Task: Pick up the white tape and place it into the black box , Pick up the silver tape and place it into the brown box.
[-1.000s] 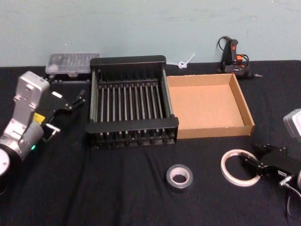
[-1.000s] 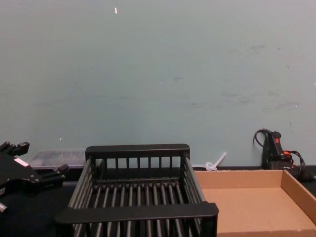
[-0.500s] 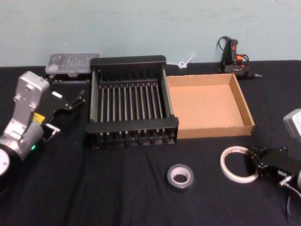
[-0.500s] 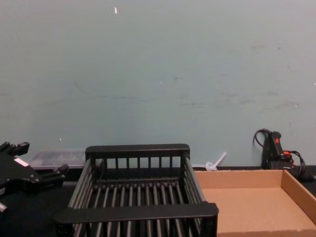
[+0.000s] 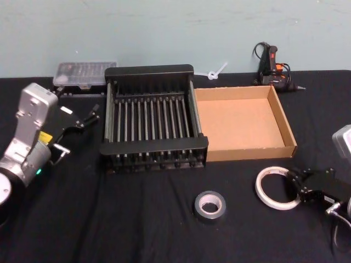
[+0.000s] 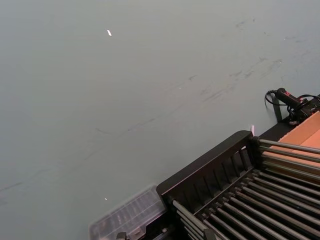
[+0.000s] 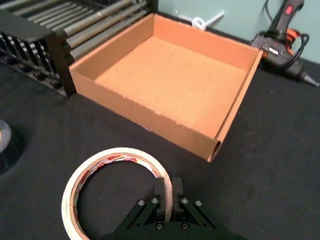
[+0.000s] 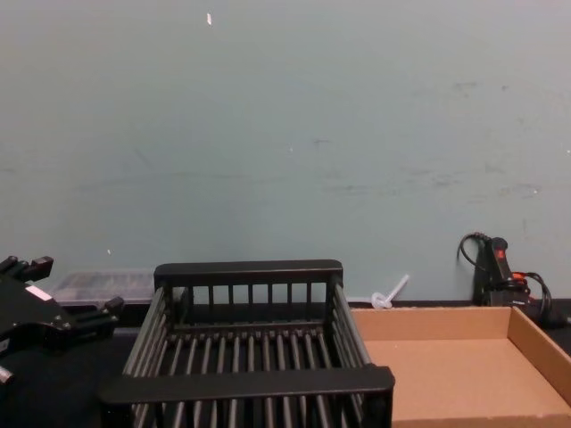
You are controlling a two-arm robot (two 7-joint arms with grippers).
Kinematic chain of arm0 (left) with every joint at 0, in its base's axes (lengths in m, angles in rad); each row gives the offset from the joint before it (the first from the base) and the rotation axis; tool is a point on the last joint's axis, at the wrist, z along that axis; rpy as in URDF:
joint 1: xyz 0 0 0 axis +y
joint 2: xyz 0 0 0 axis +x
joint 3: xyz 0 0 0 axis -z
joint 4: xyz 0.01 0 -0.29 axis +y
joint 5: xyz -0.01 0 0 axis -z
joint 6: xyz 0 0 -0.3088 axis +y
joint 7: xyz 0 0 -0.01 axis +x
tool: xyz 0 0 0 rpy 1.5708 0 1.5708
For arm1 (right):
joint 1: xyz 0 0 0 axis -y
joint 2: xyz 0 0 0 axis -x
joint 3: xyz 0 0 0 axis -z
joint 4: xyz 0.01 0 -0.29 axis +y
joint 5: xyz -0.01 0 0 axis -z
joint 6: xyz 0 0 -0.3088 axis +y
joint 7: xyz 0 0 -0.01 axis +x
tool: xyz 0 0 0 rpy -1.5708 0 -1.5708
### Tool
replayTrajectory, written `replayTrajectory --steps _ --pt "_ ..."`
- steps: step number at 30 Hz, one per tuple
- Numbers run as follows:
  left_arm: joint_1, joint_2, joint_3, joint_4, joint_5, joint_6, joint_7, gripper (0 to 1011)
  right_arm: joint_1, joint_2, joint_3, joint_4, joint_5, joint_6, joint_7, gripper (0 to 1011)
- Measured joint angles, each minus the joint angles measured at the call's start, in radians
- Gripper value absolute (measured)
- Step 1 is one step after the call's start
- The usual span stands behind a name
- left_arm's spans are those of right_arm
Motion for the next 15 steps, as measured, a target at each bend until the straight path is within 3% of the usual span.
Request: replayTrajectory --steps 8,15 --pt "0.0 0.0 0.0 0.0 0.0 0.0 0.0 1001 -0.006 -0.015 0.029 -0.032 -0.003 -0.028 0.012 88" --pt "0.0 0.0 0.0 0.0 0.0 0.0 0.0 1001 0.03 -0.047 0.04 -0.044 0.0 -0.039 0.009 88"
